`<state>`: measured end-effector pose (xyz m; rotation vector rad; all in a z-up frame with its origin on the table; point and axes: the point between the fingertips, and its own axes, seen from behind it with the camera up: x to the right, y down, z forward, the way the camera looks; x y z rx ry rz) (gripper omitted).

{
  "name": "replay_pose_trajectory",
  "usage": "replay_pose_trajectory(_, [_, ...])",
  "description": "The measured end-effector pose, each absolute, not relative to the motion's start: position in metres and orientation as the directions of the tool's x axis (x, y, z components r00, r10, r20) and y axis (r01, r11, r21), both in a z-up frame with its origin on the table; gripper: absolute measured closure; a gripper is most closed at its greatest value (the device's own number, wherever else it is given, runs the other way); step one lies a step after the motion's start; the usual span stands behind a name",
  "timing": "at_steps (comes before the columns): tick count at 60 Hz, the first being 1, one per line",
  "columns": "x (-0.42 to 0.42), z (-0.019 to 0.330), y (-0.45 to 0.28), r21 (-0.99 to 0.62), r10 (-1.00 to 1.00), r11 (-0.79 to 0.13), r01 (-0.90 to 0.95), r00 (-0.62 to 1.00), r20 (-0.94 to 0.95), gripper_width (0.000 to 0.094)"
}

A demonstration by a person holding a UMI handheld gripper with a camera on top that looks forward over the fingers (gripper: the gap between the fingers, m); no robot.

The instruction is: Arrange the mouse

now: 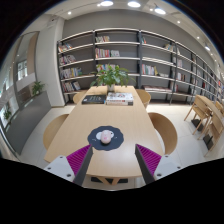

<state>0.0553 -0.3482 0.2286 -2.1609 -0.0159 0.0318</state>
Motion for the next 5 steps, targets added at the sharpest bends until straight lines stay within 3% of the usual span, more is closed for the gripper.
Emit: replay_pose_trajectory(5, [0.0587,0.2291,-0.3475,-0.833,0.024,-0.553,-0.001,1.0,-0.017,0.0076])
